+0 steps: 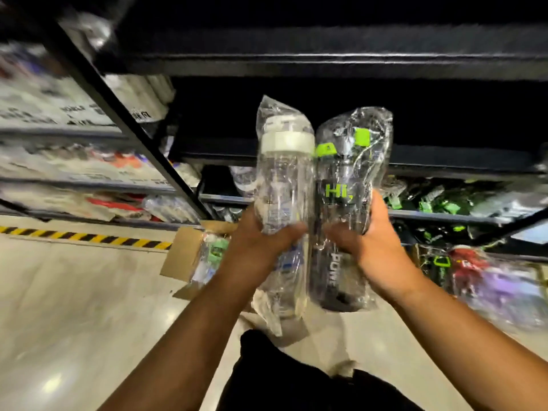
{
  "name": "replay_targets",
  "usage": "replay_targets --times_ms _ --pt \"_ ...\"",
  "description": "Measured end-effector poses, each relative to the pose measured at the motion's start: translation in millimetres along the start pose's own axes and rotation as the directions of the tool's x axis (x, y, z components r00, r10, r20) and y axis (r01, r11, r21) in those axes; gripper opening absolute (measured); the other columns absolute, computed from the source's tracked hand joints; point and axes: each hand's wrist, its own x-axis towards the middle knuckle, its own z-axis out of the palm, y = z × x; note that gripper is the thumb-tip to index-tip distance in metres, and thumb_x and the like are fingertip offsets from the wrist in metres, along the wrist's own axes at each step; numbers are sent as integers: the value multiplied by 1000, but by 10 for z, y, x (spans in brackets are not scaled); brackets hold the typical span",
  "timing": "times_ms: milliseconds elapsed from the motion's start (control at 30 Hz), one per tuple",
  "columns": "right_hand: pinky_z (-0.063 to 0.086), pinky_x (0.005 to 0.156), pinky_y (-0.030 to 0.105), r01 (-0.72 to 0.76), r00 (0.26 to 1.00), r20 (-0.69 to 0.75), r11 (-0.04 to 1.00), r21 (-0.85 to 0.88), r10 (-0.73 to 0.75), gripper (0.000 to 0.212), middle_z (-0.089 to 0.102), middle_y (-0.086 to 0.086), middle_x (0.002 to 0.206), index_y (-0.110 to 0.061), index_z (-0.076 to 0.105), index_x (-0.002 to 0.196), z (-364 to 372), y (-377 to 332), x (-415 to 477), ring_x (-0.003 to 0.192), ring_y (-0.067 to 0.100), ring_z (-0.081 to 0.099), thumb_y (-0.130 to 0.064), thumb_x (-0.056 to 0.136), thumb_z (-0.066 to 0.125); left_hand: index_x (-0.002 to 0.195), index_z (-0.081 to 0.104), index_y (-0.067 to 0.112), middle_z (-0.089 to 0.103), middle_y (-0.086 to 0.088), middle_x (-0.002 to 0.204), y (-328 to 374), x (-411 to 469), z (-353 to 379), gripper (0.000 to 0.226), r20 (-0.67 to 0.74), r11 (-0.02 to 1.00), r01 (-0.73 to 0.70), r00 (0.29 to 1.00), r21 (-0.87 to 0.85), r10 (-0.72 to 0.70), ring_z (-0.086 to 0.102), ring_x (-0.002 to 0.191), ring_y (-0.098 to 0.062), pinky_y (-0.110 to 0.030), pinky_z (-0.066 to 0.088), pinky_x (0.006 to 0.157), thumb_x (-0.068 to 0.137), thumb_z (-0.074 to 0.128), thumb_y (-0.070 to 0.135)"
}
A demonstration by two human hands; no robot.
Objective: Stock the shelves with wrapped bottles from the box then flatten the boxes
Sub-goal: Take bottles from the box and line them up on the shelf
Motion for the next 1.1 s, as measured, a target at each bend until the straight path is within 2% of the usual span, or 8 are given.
replay_targets --times_ms 67,167,333,433,567,700,833,1100 --pt "49 103 31 60 998 -17 997 -53 -61 102 59 -15 131 -31 30 148 -334 -220 -155 115 0 60 -46 66 87 114 60 29 75 11 94 213 -157 317 39 21 997 -70 997 -31 70 71 82 -1 -15 53 64 82 80 19" --pt "41 70 -3 136 988 -62 988 -78 -141 75 50 -37 106 -36 29 138 -837 -598 -325 82 -30 53 -22 82 77 119 56 23 74 -1 95 585 -346 716 54 42 982 -164 985 -89 168 70 82 -11 -29 56 72 71 80 28" --pt "44 75 2 325 936 -101 938 -117 -337 87 53 -32 122 -36 29 147 -1502 -1251 -400 98 -25 53 -31 77 79 109 56 28 74 6 90 1385 -484 1237 46 85 941 -303 944 -152 318 67 86 -15 -31 56 78 75 85 15" --pt "46 90 12 436 887 -121 894 -104 -446 95 52 -29 131 -37 30 146 -1769 -1746 -397 108 -20 53 -40 70 86 114 58 35 75 14 99 1947 -493 1420 64 114 903 -404 900 -144 421 72 97 -11 -36 56 86 56 85 42" --pt "50 84 10 569 801 -160 817 -92 -576 91 62 -20 126 -30 36 145 -2049 -2381 -308 108 -8 61 -29 69 86 116 60 28 75 1 108 2682 -441 1600 75 146 838 -529 826 -132 545 71 102 -22 -45 55 92 48 82 49" --pt "54 89 26 635 756 -161 771 -52 -634 81 65 -14 126 -32 40 141 -2241 -2930 -130 110 2 65 -26 72 83 115 60 30 75 12 102 3328 -294 1738 65 198 771 -622 746 -136 636 72 96 -7 -25 54 80 58 90 38" --pt "54 72 13 687 706 -195 725 -43 -680 71 66 -13 121 -32 42 138 -2362 -3376 163 101 -1 67 -12 80 78 124 60 26 72 7 116 3825 -14 1826 79 193 727 -674 703 -128 685 68 108 -13 -42 52 97 53 81 53" --pt "48 83 6 733 605 -251 652 -196 -756 81 50 -26 127 -31 30 140 -2628 -4172 887 108 -20 53 -22 79 83 117 62 29 74 6 112 4536 589 1758 68 181 678 -717 654 -161 734 69 108 -19 -47 52 98 57 89 49"
